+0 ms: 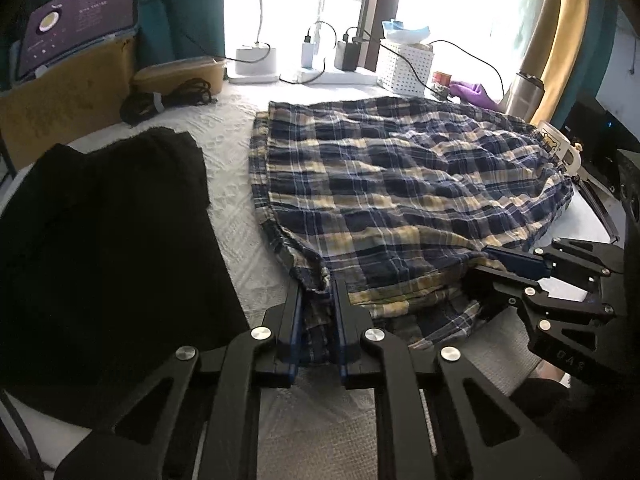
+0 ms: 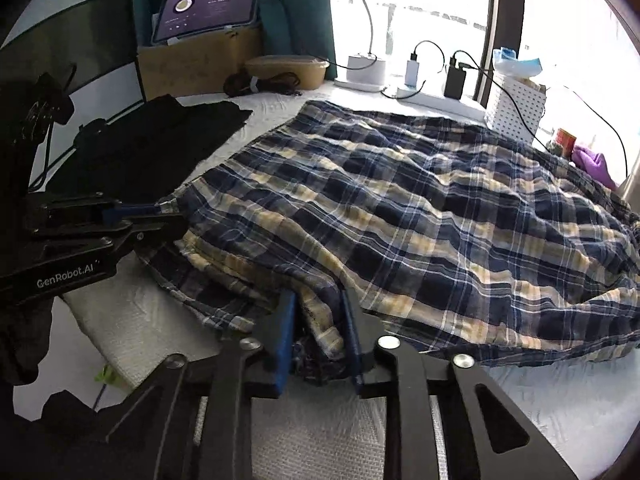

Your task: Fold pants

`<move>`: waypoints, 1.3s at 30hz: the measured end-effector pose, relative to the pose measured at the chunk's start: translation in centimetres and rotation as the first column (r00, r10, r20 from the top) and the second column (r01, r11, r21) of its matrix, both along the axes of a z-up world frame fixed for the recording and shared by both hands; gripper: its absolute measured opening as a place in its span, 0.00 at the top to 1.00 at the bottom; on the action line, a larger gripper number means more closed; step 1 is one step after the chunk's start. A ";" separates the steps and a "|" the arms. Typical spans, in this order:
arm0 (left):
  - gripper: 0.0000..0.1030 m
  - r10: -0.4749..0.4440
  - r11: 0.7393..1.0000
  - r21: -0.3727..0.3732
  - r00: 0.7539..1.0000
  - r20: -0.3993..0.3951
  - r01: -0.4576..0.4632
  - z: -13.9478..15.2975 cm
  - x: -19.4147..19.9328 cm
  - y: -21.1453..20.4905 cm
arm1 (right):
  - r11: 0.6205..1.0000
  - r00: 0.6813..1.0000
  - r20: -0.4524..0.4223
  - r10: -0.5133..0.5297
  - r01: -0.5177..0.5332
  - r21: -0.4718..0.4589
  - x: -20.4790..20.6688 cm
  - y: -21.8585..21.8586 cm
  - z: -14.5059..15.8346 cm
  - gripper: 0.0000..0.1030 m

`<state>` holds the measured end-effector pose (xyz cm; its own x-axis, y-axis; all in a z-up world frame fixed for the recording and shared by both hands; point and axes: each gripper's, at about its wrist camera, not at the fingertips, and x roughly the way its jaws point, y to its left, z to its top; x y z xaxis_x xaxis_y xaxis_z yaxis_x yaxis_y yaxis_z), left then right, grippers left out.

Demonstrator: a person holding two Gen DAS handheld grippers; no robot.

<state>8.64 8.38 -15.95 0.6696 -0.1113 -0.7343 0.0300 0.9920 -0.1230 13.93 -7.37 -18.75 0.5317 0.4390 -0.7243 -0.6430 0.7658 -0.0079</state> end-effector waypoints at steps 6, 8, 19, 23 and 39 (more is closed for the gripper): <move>0.87 0.041 0.999 0.013 0.999 -0.001 -0.041 0.6 -0.4 0.1 | 1.000 0.999 0.021 0.025 -0.025 0.006 -0.9 0.0 0.5 0.93; 0.87 0.042 0.999 0.020 0.999 0.011 -0.042 0.7 -0.7 0.0 | 1.000 0.999 0.025 0.027 -0.027 0.007 -1.2 0.0 0.6 0.93; 0.87 0.035 0.999 0.039 0.999 0.038 -0.037 1.3 -0.9 -0.1 | 0.999 0.998 0.045 0.035 -0.036 0.032 -2.2 -0.5 1.3 0.93; 0.75 0.031 0.999 0.039 0.998 0.053 -0.033 1.7 -1.1 -0.2 | 0.998 0.997 0.051 0.050 -0.052 0.039 -2.6 -0.5 1.5 0.93; 1.00 -0.030 0.999 0.016 1.000 -0.002 0.030 0.6 -2.0 -0.7 | 0.994 0.996 0.029 0.090 -0.092 0.062 -3.1 -0.6 1.6 0.97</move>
